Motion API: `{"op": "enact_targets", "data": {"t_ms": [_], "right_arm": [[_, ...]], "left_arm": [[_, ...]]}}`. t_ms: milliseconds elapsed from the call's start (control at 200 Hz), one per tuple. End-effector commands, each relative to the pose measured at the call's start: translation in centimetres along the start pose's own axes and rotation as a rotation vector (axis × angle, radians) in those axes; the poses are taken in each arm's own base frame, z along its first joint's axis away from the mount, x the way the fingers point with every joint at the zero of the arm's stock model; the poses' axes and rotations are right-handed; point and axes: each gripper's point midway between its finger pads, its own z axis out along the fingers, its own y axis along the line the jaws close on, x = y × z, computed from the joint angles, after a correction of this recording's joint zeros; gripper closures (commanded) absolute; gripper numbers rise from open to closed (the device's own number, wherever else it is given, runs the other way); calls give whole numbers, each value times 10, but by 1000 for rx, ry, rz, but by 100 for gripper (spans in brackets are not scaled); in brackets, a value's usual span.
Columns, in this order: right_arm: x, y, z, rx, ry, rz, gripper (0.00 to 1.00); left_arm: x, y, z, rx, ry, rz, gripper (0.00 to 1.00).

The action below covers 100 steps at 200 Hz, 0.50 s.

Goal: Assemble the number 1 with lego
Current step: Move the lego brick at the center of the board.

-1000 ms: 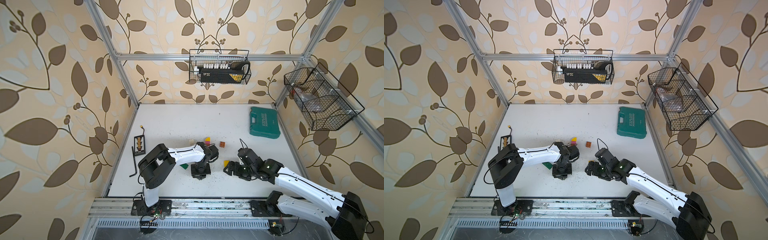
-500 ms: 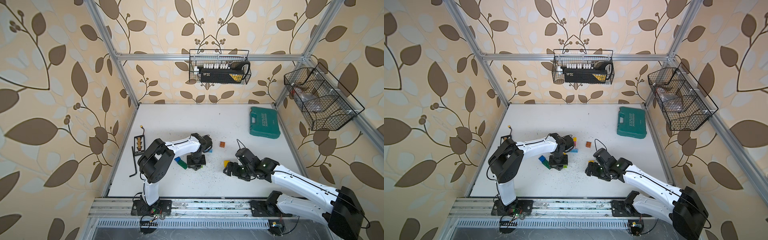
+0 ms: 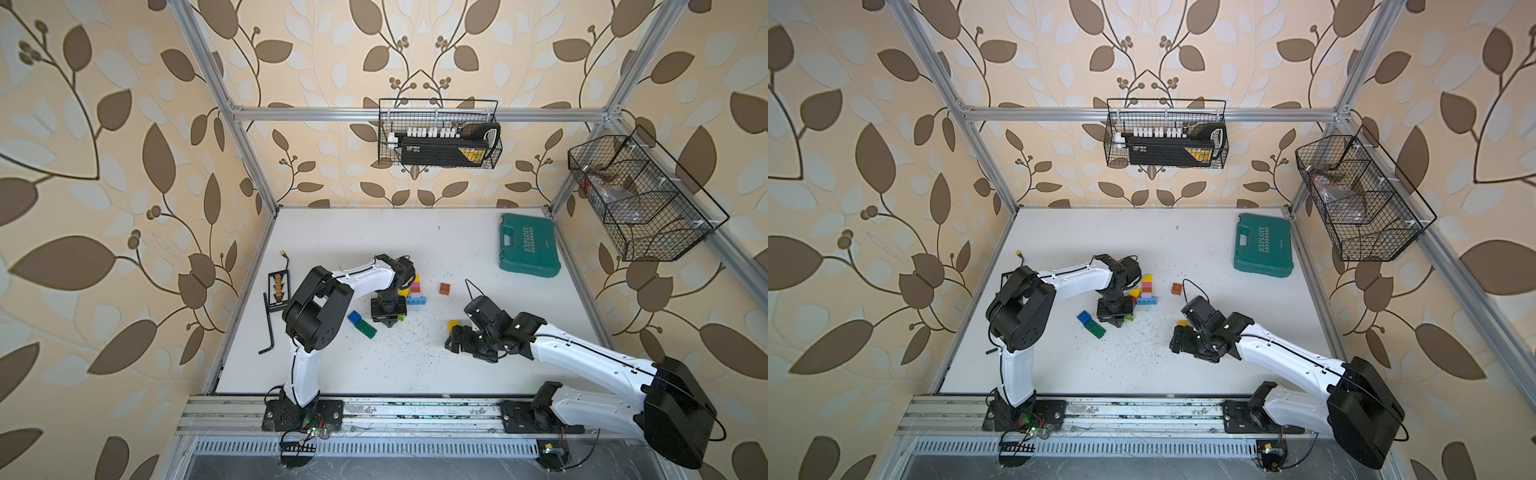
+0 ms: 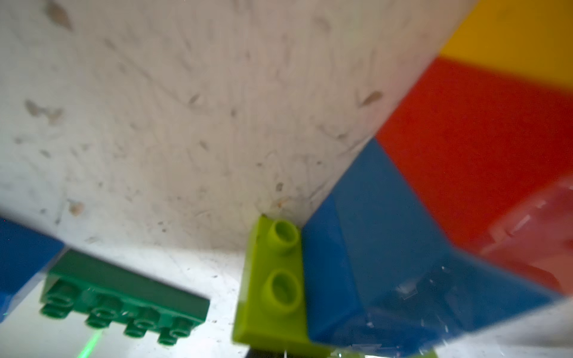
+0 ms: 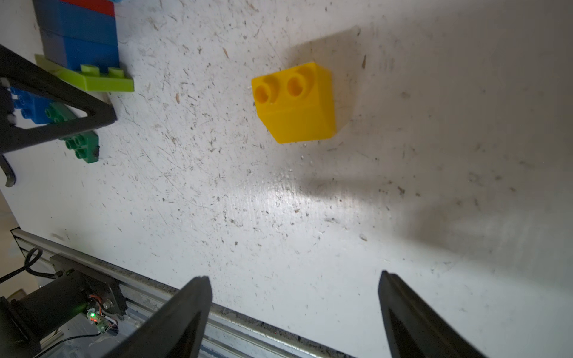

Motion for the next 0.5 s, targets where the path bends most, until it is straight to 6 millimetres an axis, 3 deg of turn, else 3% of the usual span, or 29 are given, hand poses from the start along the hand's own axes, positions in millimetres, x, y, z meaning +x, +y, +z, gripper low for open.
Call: {"op": "enact_targets", "data": {"t_ms": [0,495], "right_arm": [[-9,7,-2,0,-21,-18,13],[-13,5,-8,40,-29,-35,13]], "left_arm": [[-10,-20,-4,91,-7,47,94],[-45,-50,-9,270,-20,34,95]]}}
